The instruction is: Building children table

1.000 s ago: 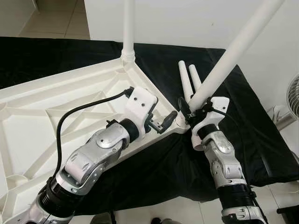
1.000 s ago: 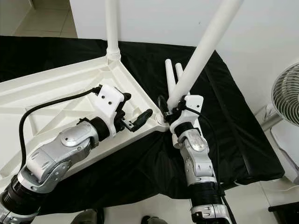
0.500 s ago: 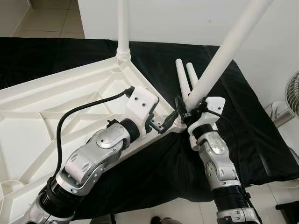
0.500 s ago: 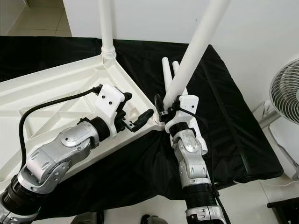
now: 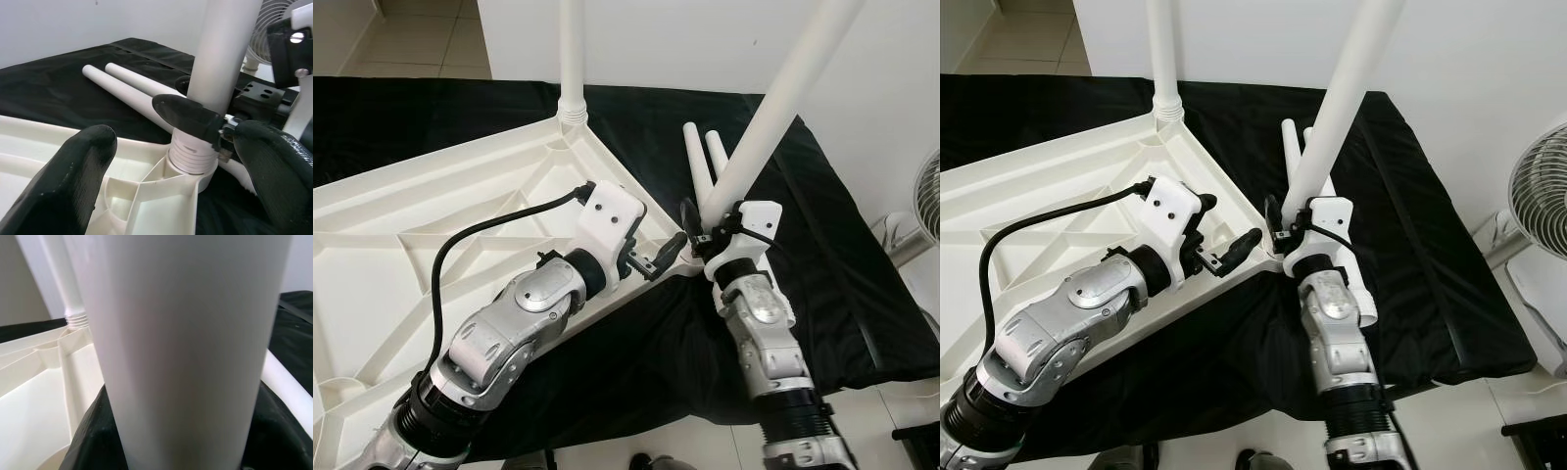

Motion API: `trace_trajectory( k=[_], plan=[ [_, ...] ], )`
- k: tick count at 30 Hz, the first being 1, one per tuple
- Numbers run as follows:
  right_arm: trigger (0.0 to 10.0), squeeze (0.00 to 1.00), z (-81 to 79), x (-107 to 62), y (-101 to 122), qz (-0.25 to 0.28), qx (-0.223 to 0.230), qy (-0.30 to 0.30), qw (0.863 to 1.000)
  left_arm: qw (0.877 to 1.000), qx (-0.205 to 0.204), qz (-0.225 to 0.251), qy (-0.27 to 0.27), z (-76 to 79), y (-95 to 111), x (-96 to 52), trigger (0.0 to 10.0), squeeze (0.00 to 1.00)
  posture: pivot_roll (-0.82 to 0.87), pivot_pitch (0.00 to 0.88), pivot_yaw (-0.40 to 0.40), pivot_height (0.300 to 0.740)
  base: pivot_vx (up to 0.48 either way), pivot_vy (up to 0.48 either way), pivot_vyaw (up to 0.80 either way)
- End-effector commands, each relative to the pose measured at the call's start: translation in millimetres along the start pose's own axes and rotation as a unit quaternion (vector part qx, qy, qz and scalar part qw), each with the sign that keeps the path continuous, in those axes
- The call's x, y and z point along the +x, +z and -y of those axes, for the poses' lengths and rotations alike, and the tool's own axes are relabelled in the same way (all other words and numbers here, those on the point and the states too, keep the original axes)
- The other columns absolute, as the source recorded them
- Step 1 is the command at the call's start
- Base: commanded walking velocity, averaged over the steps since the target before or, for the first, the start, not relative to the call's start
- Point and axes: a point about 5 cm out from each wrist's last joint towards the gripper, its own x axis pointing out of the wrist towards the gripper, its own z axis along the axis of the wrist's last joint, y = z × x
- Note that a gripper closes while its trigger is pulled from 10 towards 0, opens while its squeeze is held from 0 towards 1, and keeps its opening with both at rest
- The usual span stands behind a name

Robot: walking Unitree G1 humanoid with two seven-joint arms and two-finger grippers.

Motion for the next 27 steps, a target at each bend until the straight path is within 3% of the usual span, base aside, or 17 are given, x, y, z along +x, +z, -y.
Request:
trace_trajectory(
  k=[1,2,5,27],
  plan=[
    [10.0,0.00,17.2,-17.7,-45.1,-0.125,-0.006,-0.084,0.989,0.998,-0.001,-0.001,-0.057,7.8,-0.3,-1.6,10.0,0.00,0.10,0.199,-0.056,0.740,0.000,0.000,0.00],
    [10.0,0.00,17.5,-20.1,-45.4,-0.122,-0.010,-0.132,0.984,0.998,-0.001,0.000,-0.059,8.4,-0.3,-1.2,10.0,0.00,0.09,0.188,-0.060,0.740,0.000,0.000,0.00],
    [10.0,0.00,14.0,-22.9,-46.2,-0.117,-0.003,-0.171,0.978,0.998,0.000,0.001,-0.061,9.1,-0.3,-0.5,10.0,0.00,0.10,0.185,-0.065,0.740,0.000,0.000,0.00],
    [10.0,0.00,10.1,-21.9,-45.8,-0.121,-0.009,-0.179,0.976,0.998,0.000,0.003,-0.065,11.4,-0.4,0.8,10.0,0.00,0.10,0.167,-0.070,0.740,0.000,0.000,0.00]
  ],
)
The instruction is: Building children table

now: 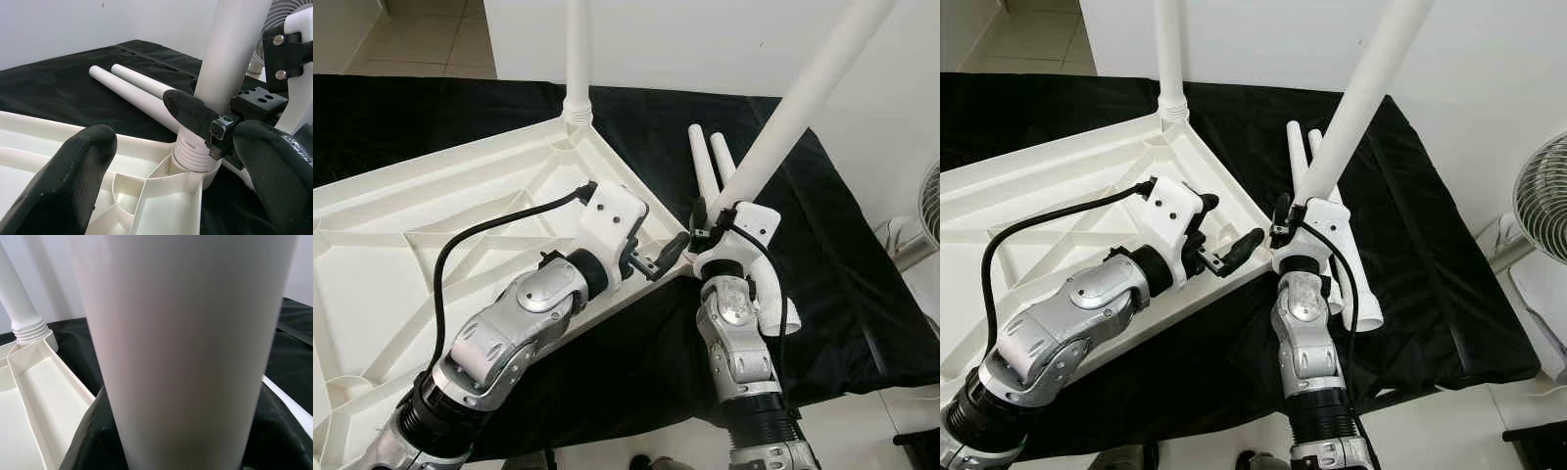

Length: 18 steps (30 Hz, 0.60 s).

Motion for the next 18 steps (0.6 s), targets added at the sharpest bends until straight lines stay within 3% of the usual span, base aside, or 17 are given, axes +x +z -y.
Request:
trace_trajectory(
  k=[1,4,18],
  plan=[
    [10.0,0.00,22.3,-13.6,-44.8,-0.113,-0.031,-0.050,0.992,0.998,0.003,0.000,-0.064,9.8,-1.1,-0.2,10.0,0.00,0.10,0.167,-0.070,0.740,0.000,0.000,0.00],
    [10.0,0.00,24.8,-14.3,-45.2,-0.119,-0.018,-0.089,0.989,0.998,0.002,-0.001,-0.064,9.9,-1.2,0.4,10.0,0.00,0.10,0.167,-0.071,0.740,0.000,0.000,0.00],
    [10.0,0.00,12.9,-10.9,-42.7,-0.109,-0.018,-0.065,0.992,0.998,0.001,0.000,-0.063,12.0,-1.4,0.9,10.0,0.00,0.10,0.179,-0.082,0.740,0.000,0.000,0.00]
  ],
)
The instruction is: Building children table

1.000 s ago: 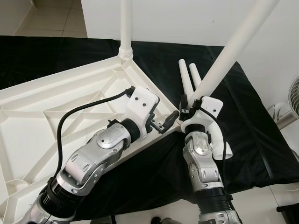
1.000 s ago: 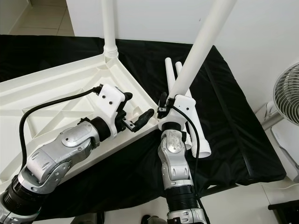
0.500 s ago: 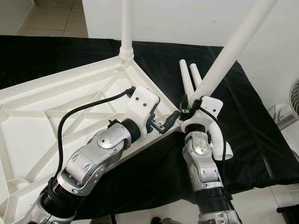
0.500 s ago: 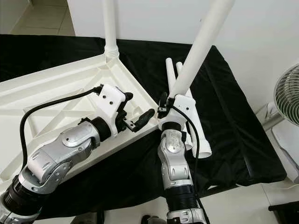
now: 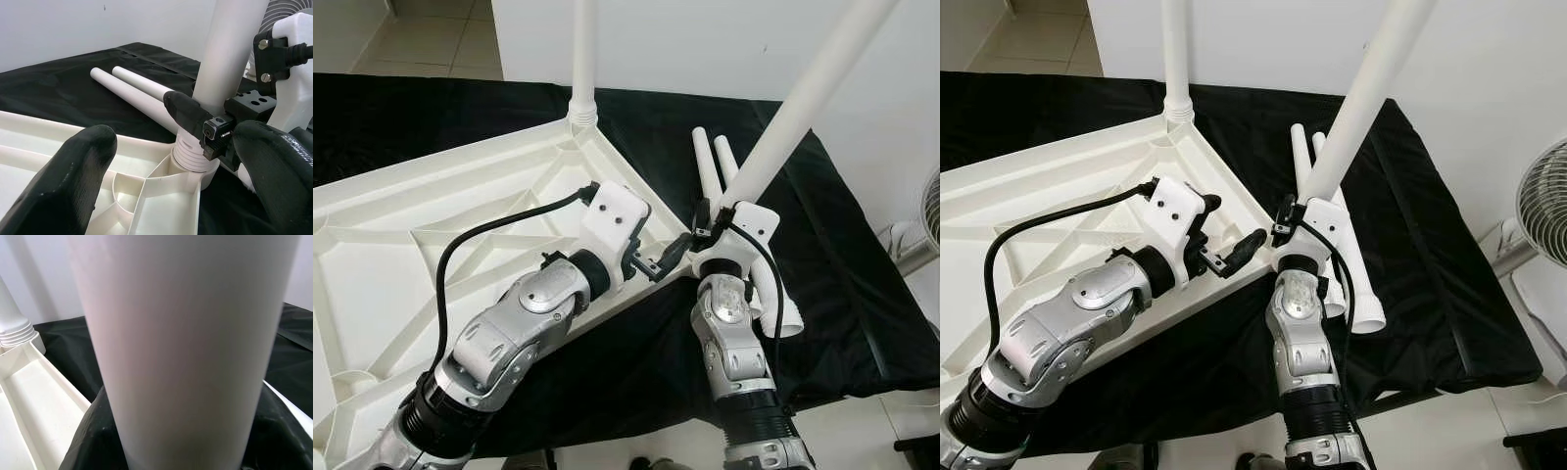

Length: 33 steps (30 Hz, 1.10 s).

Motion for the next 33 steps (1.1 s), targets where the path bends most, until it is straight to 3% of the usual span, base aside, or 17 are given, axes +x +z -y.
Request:
trace_trajectory(
  k=[1,3,4,5,24,25,33],
  plan=[
    [10.0,0.00,15.1,-10.3,-39.8,-0.098,-0.013,-0.019,0.995,0.998,0.003,-0.002,-0.060,9.8,-1.5,0.1,10.0,0.00,0.10,0.179,-0.082,0.740,0.000,0.000,0.00],
    [10.0,0.00,13.5,-10.3,-38.9,-0.096,-0.005,-0.010,0.995,0.998,0.003,-0.001,-0.059,9.5,-1.4,0.2,10.0,0.00,0.10,0.179,-0.082,0.740,0.000,0.000,0.00],
    [10.0,0.68,12.8,-10.3,-37.4,-0.091,0.001,-0.006,0.996,0.998,0.003,-0.001,-0.058,9.3,-1.3,0.2,10.0,0.00,0.10,0.179,-0.082,0.740,0.000,0.000,0.00],
    [10.0,1.00,12.0,-10.0,-36.0,-0.087,0.008,0.000,0.996,0.998,0.003,-0.001,-0.058,9.2,-1.2,0.3,10.0,0.00,0.10,0.178,-0.080,0.740,0.000,0.000,0.00],
    [10.0,0.98,9.0,-7.6,-29.0,-0.063,0.020,0.023,0.998,0.998,0.003,0.003,-0.060,9.5,0.0,2.1,10.0,0.00,0.10,0.174,-0.080,0.740,0.000,0.000,0.00],
    [10.0,0.00,9.3,-7.2,-28.0,-0.060,0.021,0.026,0.998,0.998,0.003,0.003,-0.060,9.7,0.2,2.1,10.0,0.00,0.10,0.174,-0.080,0.740,0.000,0.000,0.00],
    [10.0,0.00,15.0,-1.5,-20.0,-0.033,0.019,0.042,0.998,0.998,0.001,0.004,-0.061,10.6,0.7,2.5,10.0,0.00,0.10,0.172,-0.080,0.740,0.000,0.000,0.00]
  ],
)
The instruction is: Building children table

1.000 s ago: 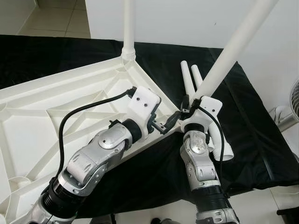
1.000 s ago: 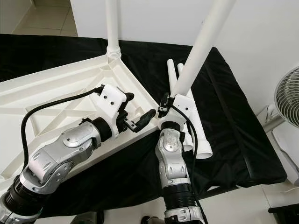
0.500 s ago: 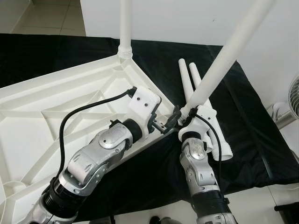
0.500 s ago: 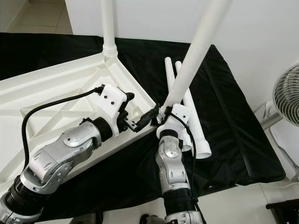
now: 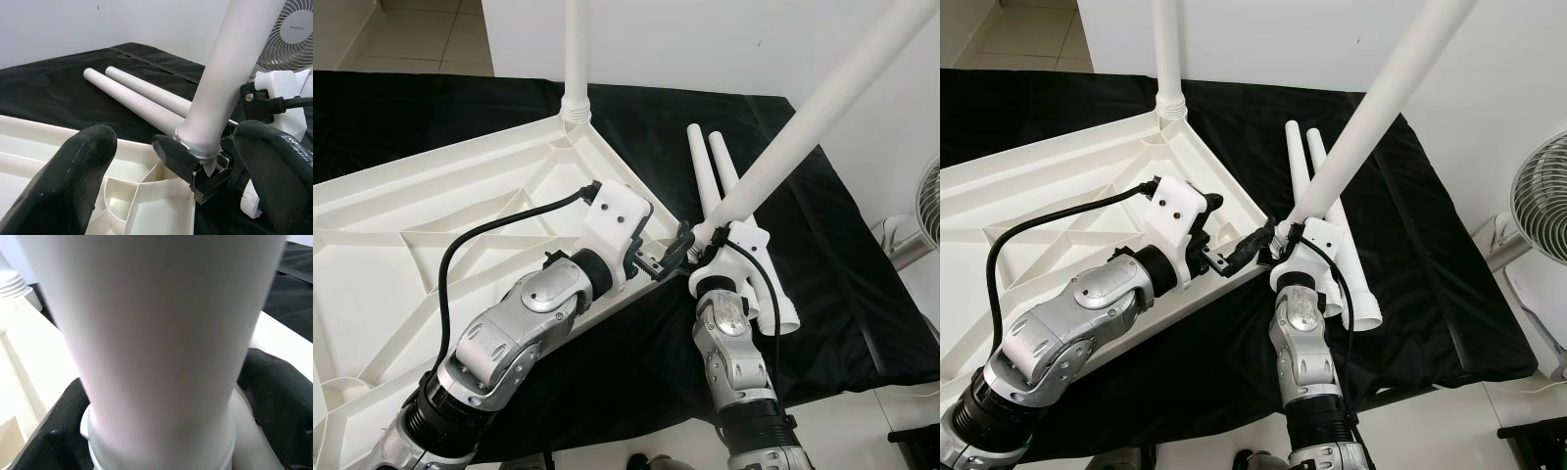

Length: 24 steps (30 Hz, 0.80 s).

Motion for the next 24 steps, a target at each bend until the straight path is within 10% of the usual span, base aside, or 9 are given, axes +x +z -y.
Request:
trace_trajectory(
  k=[1,13,14,15,16,24],
  plan=[
    [10.0,0.00,9.1,2.0,0.8,0.008,-0.007,-0.001,1.000,0.998,0.003,0.000,-0.060,9.5,-0.6,1.1,10.0,0.00,0.10,0.172,-0.080,0.740,0.000,0.000,0.00],
    [10.0,0.00,17.3,16.4,61.4,0.147,-0.013,0.050,0.988,0.998,0.003,0.001,-0.061,10.4,-0.8,1.5,10.0,0.00,0.10,0.159,-0.080,0.740,0.000,0.000,0.00],
    [4.6,0.00,16.8,18.1,83.6,0.192,-0.004,0.074,0.979,0.998,0.004,0.001,-0.060,10.0,-0.7,1.6,10.0,0.00,0.10,0.152,-0.079,0.740,0.000,0.000,0.00],
    [4.6,0.00,16.8,18.1,83.6,0.192,-0.004,0.074,0.979,0.998,0.004,0.001,-0.060,10.0,-0.7,1.6,10.0,0.00,0.10,0.152,-0.079,0.740,0.000,0.000,0.00],
    [0.0,0.00,17.1,19.9,95.9,0.213,-0.001,0.088,0.973,0.998,0.003,0.002,-0.060,9.9,-0.6,2.1,10.0,0.00,0.10,0.152,-0.079,0.740,0.000,0.000,0.00],
    [0.0,0.00,20.7,23.6,93.4,0.208,-0.013,0.100,0.973,0.998,0.003,0.007,-0.058,9.8,0.6,4.0,10.0,0.00,0.09,0.156,-0.084,0.740,0.000,0.000,0.00]
  ],
)
